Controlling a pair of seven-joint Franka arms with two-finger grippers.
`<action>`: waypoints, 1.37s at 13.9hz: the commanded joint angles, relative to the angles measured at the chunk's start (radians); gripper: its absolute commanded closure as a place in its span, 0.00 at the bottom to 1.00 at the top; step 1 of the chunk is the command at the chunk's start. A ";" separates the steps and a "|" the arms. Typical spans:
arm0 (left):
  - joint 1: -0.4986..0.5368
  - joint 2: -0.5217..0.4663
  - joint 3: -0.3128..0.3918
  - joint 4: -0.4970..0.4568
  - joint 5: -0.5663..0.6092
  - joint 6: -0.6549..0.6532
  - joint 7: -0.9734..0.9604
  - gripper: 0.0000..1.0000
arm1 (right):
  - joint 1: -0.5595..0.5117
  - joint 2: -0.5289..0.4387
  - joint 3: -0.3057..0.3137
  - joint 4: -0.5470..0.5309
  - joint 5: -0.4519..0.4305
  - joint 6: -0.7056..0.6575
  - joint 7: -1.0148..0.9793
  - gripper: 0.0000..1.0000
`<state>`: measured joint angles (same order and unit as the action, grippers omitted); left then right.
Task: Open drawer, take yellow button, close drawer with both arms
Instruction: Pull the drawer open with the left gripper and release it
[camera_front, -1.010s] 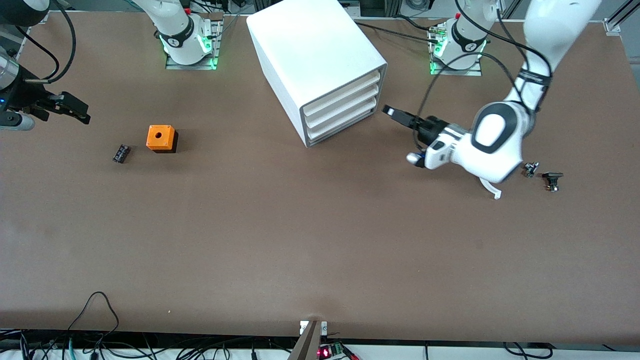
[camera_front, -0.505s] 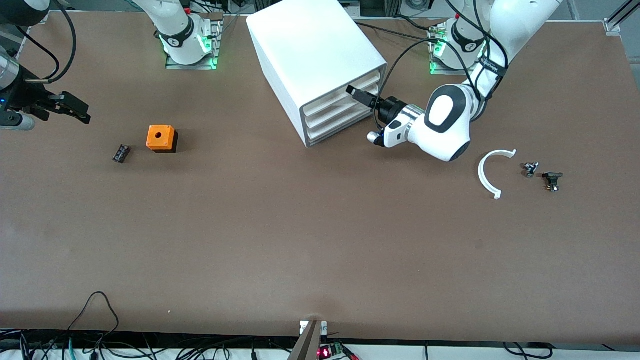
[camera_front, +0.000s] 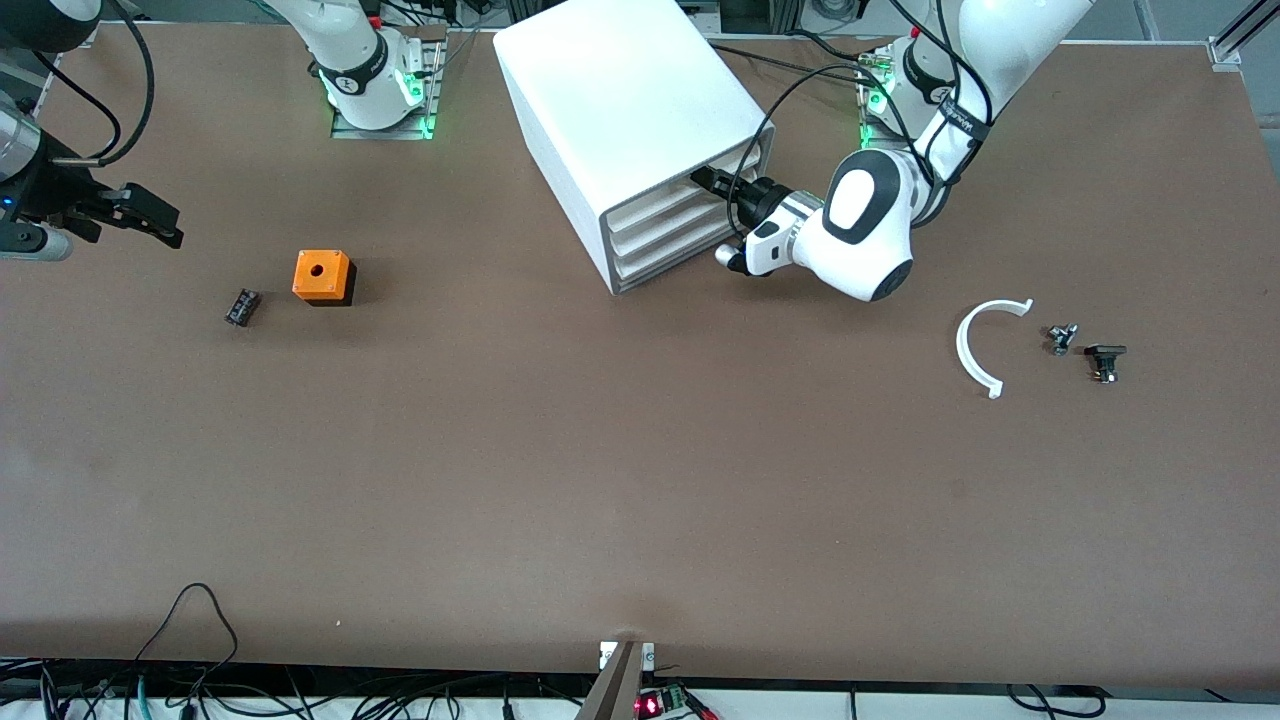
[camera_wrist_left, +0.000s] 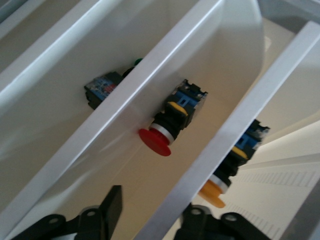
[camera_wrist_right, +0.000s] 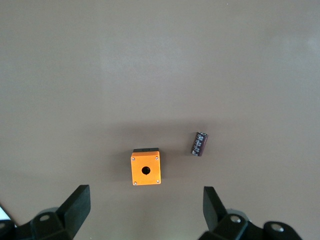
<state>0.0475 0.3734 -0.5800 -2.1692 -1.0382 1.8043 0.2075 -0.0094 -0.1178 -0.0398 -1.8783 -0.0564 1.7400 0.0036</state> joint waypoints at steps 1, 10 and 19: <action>0.046 -0.062 0.032 -0.029 0.001 0.026 0.021 1.00 | 0.002 0.006 0.009 -0.004 0.016 -0.004 -0.002 0.00; 0.121 -0.067 0.235 0.106 0.095 0.024 0.198 0.00 | 0.150 0.147 0.009 0.019 0.047 0.124 0.015 0.00; 0.146 -0.109 0.309 0.230 0.227 0.236 0.274 0.00 | 0.322 0.372 0.012 0.224 0.091 0.156 -0.002 0.00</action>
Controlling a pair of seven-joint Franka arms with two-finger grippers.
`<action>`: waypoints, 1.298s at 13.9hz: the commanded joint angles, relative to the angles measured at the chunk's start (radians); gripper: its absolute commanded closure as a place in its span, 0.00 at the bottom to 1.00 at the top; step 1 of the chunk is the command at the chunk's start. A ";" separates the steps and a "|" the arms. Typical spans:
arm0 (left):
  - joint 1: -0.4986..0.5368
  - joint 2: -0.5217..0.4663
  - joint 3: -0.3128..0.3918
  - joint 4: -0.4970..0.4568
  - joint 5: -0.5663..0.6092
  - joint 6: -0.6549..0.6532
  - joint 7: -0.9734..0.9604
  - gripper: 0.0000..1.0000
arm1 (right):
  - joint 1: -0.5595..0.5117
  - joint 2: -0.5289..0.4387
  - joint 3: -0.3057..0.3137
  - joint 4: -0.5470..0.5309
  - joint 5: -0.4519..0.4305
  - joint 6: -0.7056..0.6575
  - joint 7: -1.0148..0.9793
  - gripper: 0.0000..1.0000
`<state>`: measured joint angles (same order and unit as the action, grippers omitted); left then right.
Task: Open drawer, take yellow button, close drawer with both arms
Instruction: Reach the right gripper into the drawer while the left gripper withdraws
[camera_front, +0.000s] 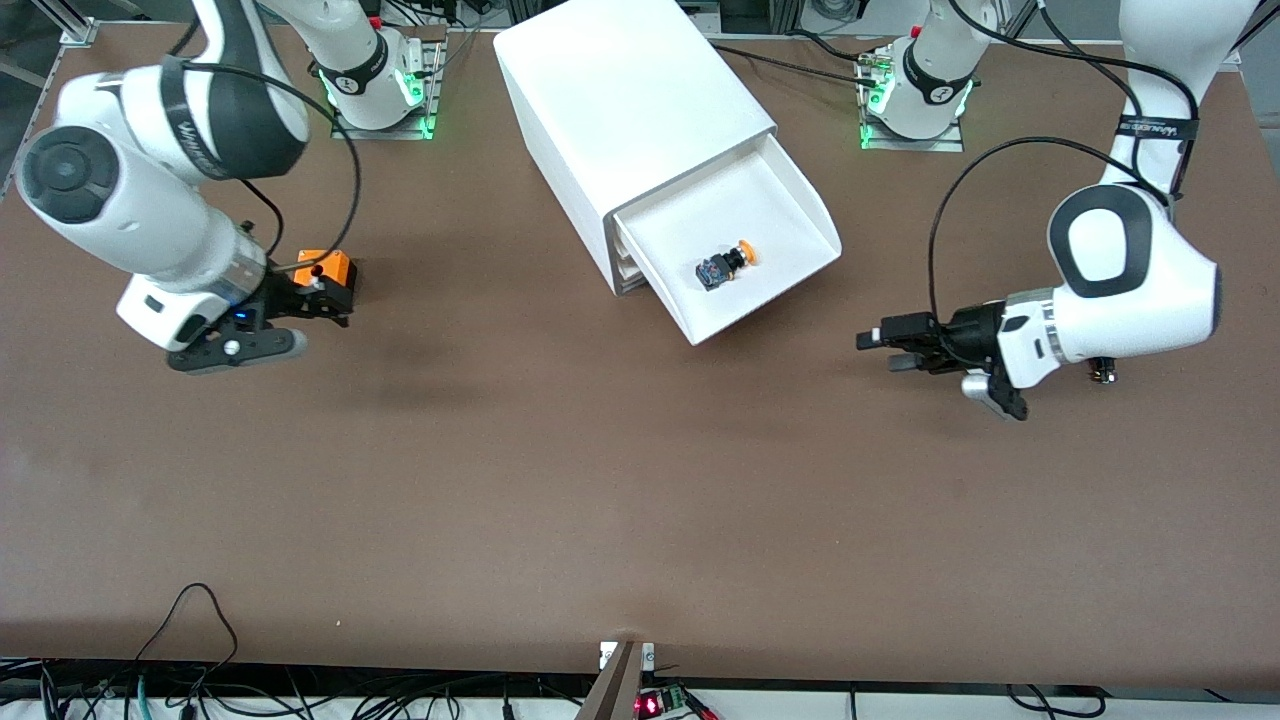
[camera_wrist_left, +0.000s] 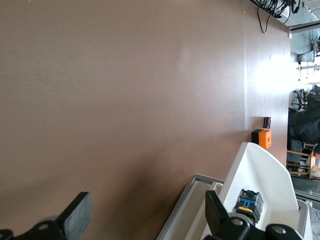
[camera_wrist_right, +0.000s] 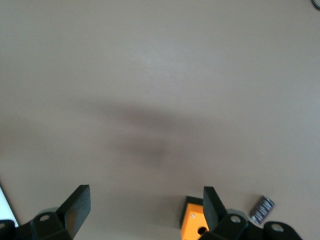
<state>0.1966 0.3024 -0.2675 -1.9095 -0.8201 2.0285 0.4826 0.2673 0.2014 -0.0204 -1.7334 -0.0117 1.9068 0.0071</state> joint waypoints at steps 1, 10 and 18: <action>-0.003 -0.057 -0.004 -0.016 0.019 0.015 -0.013 0.00 | 0.061 0.076 -0.006 0.106 0.111 -0.011 -0.006 0.00; -0.009 -0.222 0.086 0.205 0.530 -0.092 -0.027 0.00 | 0.349 0.187 -0.006 0.291 0.168 0.040 -0.139 0.00; -0.022 -0.267 0.090 0.372 0.668 -0.407 -0.400 0.00 | 0.502 0.394 -0.006 0.577 0.130 0.115 -0.307 0.00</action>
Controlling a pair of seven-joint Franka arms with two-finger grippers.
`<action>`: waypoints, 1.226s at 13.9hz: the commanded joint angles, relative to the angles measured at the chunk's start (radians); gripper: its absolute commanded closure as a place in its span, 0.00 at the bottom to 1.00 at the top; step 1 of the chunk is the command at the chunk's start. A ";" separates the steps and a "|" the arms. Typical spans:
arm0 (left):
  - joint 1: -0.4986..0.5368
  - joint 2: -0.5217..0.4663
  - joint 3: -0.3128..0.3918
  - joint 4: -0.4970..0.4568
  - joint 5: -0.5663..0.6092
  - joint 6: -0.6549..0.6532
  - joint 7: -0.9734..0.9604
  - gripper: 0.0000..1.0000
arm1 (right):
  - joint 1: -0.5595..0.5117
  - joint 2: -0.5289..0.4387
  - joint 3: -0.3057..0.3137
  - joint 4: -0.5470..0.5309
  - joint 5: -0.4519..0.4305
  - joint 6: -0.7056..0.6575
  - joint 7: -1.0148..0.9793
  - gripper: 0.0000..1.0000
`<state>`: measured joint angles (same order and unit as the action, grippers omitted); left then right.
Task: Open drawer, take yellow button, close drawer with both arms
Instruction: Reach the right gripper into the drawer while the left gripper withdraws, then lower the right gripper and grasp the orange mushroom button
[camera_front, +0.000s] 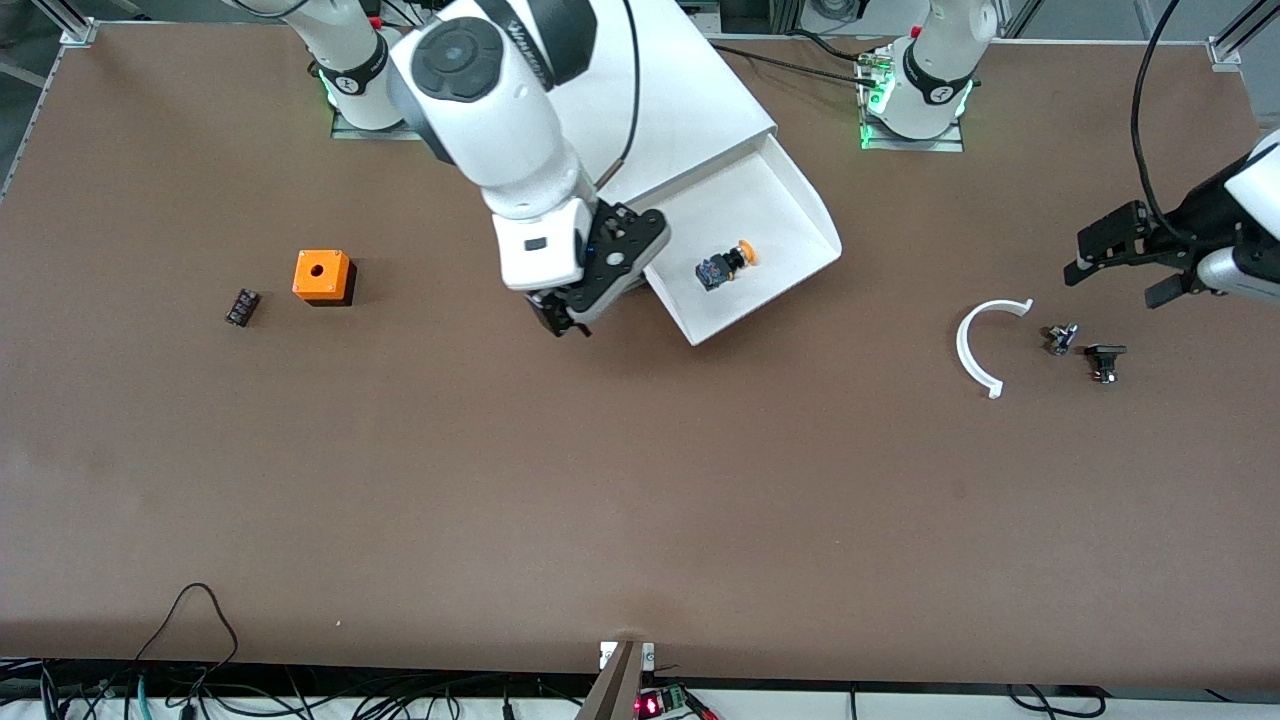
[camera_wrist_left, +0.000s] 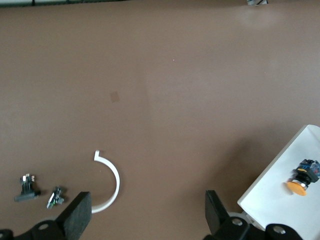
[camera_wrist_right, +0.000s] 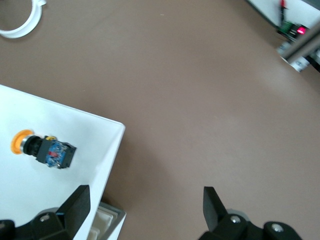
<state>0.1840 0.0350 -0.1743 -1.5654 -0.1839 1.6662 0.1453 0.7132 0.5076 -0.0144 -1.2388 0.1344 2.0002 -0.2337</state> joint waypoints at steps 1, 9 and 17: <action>-0.012 -0.015 -0.004 0.030 0.034 -0.081 -0.076 0.00 | 0.078 0.106 -0.013 0.082 -0.018 0.047 -0.125 0.00; -0.051 -0.011 -0.020 0.030 0.178 -0.111 -0.133 0.00 | 0.187 0.137 -0.015 0.076 -0.021 0.058 -0.321 0.00; -0.031 0.002 -0.005 0.030 0.169 -0.109 -0.130 0.00 | 0.195 0.141 -0.018 0.067 -0.111 -0.015 -0.593 0.00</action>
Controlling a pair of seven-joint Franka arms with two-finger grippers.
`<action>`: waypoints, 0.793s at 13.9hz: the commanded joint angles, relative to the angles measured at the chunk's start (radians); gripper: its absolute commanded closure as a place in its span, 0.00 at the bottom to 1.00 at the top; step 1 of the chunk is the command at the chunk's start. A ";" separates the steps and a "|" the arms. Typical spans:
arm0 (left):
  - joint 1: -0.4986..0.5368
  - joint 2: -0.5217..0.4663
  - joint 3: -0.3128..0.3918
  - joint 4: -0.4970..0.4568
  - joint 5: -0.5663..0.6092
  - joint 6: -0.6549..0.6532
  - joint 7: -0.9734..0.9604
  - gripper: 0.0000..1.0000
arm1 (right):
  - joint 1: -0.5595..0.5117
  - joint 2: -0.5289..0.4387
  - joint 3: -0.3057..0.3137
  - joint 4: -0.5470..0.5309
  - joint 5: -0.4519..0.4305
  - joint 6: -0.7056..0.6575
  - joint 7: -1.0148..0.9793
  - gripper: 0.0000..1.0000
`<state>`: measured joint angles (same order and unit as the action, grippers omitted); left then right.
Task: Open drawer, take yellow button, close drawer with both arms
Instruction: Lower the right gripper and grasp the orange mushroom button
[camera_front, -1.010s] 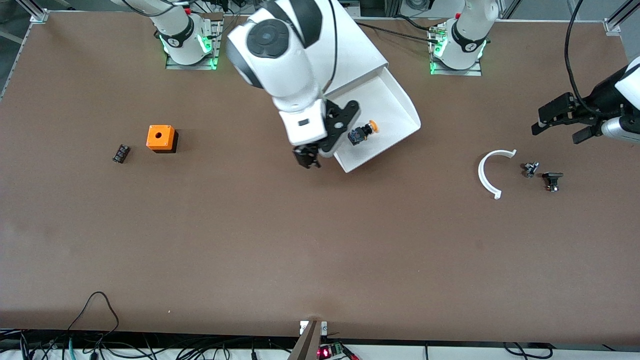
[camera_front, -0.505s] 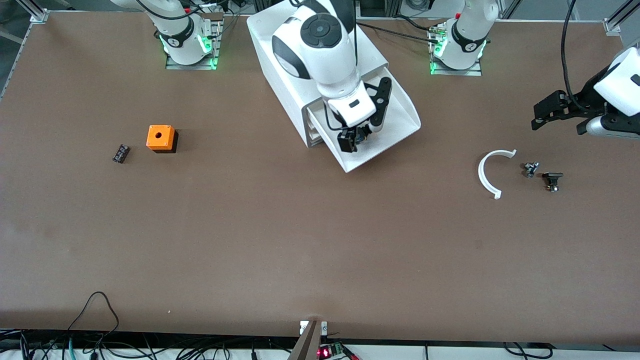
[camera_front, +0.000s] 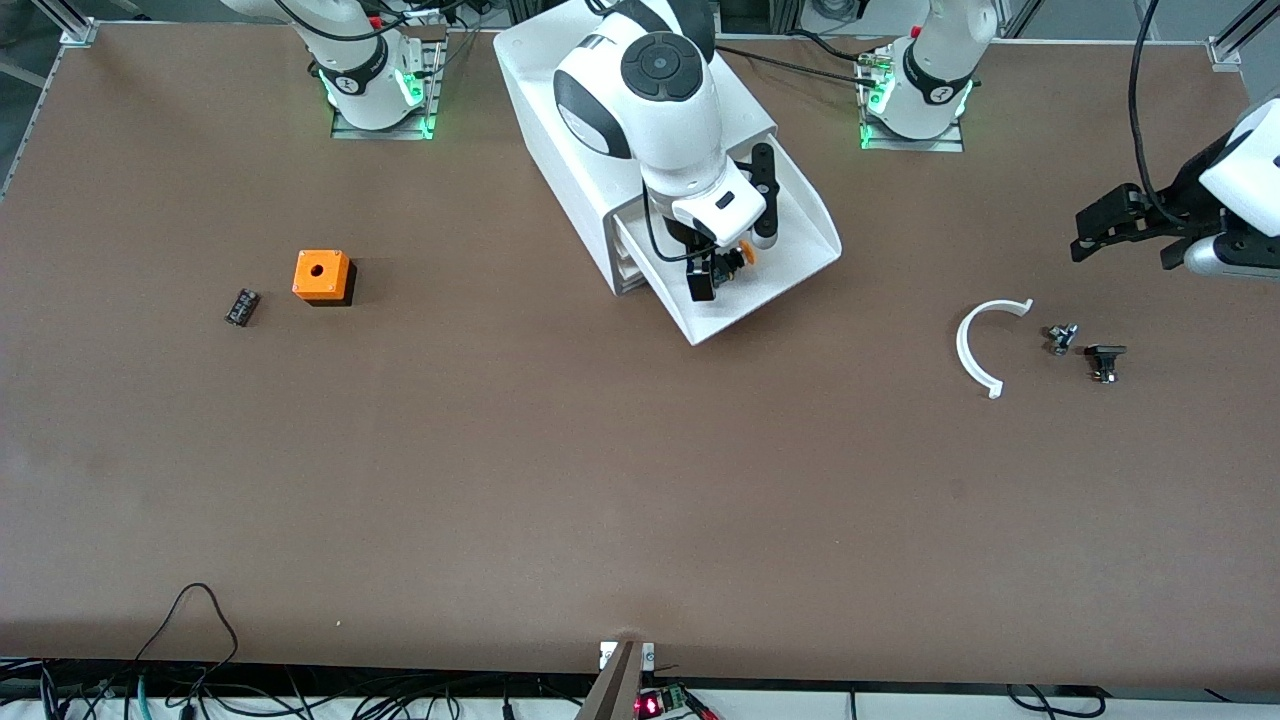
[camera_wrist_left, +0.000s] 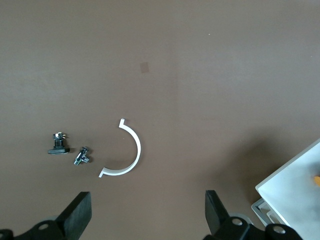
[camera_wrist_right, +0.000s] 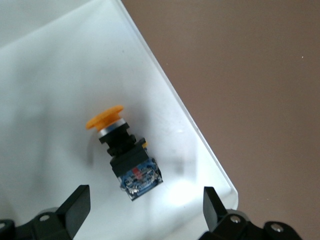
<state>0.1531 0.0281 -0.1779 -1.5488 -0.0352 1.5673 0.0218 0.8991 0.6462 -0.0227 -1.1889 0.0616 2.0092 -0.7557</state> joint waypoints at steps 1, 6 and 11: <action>0.000 0.007 -0.008 0.013 0.020 -0.010 -0.007 0.00 | 0.009 0.006 -0.008 0.017 -0.058 -0.023 -0.094 0.00; 0.000 0.007 -0.006 0.013 0.018 -0.010 -0.005 0.00 | 0.018 0.018 -0.005 0.018 -0.060 0.006 -0.106 0.00; 0.000 0.009 -0.003 0.013 0.018 -0.012 -0.005 0.00 | 0.032 0.069 -0.003 0.020 -0.052 0.022 -0.106 0.00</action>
<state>0.1543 0.0326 -0.1812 -1.5488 -0.0352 1.5673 0.0218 0.9154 0.6958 -0.0225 -1.1899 0.0060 2.0270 -0.8450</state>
